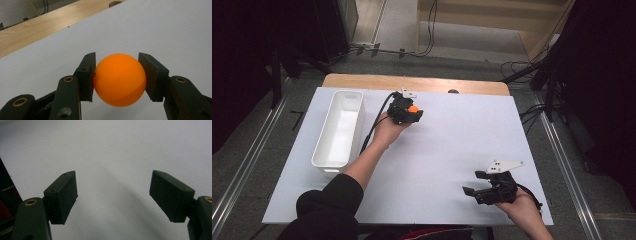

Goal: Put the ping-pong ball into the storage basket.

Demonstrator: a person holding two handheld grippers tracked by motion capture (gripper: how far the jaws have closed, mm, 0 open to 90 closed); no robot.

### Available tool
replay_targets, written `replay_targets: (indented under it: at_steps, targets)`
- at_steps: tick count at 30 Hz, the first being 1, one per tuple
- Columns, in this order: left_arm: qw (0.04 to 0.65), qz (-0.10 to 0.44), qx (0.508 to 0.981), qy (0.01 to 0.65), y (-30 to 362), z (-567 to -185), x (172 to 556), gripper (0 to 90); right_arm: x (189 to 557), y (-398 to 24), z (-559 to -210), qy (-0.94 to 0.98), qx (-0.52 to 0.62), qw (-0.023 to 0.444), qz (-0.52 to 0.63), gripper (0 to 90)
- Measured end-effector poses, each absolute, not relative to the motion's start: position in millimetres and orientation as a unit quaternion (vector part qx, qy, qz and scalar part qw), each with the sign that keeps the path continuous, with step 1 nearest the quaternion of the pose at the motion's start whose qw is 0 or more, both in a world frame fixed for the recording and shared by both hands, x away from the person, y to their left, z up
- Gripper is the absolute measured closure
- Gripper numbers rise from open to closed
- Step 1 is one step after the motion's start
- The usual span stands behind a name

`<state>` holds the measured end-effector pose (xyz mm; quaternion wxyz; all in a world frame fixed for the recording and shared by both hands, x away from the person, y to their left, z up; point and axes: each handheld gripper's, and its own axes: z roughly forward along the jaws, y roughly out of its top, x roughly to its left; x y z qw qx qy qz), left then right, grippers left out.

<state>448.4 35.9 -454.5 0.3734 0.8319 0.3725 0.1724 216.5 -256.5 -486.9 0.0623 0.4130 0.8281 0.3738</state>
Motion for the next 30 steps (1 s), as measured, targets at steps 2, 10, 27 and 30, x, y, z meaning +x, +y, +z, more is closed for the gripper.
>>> replay_targets:
  at_steps: [2,10,27,30]
  targets:
    - [0.380,0.172,0.830,0.370,36.7,-448.5,447.5,49.2,216.4,-256.1,-487.0,0.828,0.414,0.060,0.375,20.7]
    - [0.386,0.162,0.830,0.369,40.5,-439.6,444.6,49.2,216.8,-255.9,-487.6,0.830,0.411,0.062,0.372,20.7]
    - [0.386,0.145,0.832,0.371,52.8,-434.1,438.0,49.2,216.7,-256.8,-487.8,0.829,0.414,0.060,0.371,20.7]
    - [0.390,0.135,0.829,0.376,57.4,-431.6,437.3,49.2,216.7,-257.1,-487.9,0.830,0.413,0.061,0.371,20.7]
